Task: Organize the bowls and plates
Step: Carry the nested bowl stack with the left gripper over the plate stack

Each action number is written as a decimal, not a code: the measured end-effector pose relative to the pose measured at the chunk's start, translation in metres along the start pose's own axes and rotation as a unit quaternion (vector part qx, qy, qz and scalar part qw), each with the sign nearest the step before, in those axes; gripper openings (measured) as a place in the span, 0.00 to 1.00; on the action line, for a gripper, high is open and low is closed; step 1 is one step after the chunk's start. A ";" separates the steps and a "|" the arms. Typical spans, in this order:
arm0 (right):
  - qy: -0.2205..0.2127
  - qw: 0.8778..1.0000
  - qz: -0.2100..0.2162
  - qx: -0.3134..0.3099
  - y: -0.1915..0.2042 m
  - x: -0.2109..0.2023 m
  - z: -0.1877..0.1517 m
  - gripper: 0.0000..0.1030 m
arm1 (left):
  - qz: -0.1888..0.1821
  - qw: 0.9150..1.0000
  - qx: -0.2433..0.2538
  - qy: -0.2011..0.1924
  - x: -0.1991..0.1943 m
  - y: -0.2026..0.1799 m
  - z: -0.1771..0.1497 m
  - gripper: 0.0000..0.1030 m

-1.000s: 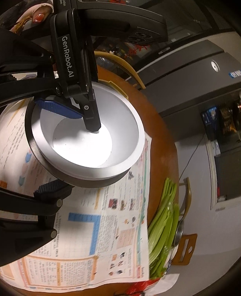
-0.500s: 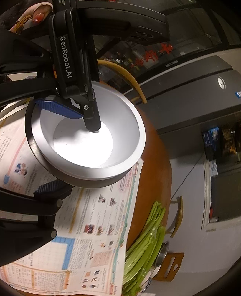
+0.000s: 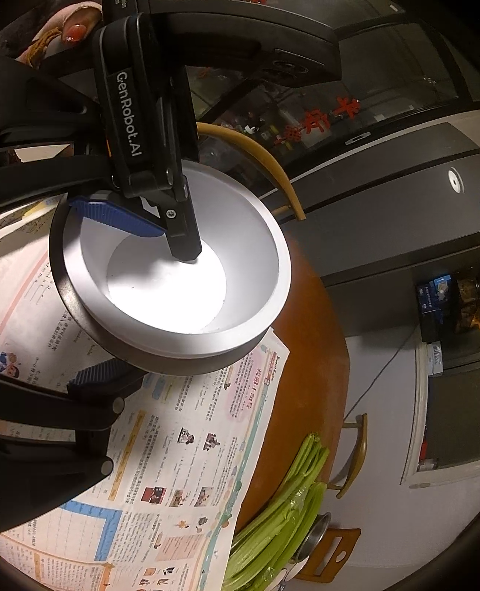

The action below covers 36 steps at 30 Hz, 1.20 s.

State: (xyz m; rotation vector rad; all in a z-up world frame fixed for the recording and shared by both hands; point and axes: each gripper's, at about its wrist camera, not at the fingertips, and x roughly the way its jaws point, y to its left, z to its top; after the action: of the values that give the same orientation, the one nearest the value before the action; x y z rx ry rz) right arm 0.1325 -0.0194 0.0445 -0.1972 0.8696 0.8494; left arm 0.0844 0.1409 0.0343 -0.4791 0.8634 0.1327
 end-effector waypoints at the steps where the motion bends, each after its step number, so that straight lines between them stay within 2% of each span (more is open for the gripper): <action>1: 0.002 1.000 0.000 0.001 0.001 0.002 0.000 0.61 | 0.001 1.000 0.000 0.002 0.003 0.001 0.000 0.58; 22: 0.021 1.000 -0.009 0.000 -0.001 0.028 -0.001 0.61 | 0.005 1.000 -0.011 0.013 0.023 0.012 -0.001 0.58; 36: 0.002 0.999 -0.044 -0.019 0.004 0.032 0.003 0.61 | 0.026 1.000 -0.016 -0.001 0.017 0.023 0.002 0.58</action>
State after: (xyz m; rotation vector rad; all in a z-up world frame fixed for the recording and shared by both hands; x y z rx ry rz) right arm 0.1428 0.0034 0.0234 -0.2684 0.8427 0.7835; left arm 0.0903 0.1610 0.0143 -0.4870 0.8726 0.1952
